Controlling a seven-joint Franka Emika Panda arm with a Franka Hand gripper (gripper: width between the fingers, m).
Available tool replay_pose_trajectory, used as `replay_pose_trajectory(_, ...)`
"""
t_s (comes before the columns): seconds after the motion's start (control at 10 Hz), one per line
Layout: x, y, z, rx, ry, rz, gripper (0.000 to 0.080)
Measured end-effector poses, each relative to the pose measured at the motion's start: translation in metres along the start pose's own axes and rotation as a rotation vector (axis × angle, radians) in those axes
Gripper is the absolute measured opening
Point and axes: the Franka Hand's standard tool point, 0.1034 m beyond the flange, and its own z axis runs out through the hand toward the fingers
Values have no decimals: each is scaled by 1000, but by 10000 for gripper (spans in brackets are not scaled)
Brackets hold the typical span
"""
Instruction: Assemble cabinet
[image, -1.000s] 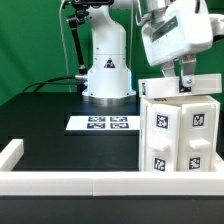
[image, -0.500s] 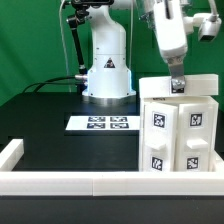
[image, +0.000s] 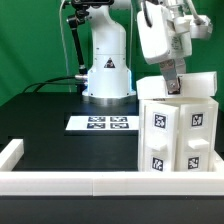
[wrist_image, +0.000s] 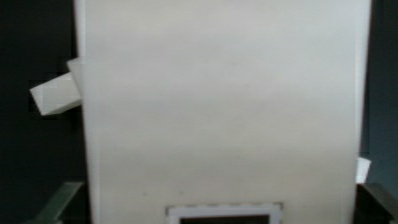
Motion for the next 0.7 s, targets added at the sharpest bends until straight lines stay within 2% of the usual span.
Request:
replay_pose_trajectory(0.1, -1, 0, -2, 2, -3, -15, 663)
replay_pose_trajectory(0.2, -5, -2, -9, 11, -18, -26, 756)
replay_pose_trajectory(0.3, -8, -3, -16, 20, -31, -28, 791)
replay_pose_trajectory(0.5, -13, -7, -25, 44, -54, -15, 797)
replay_pose_trajectory(0.7, -12, -6, -23, 41, -51, -61, 797)
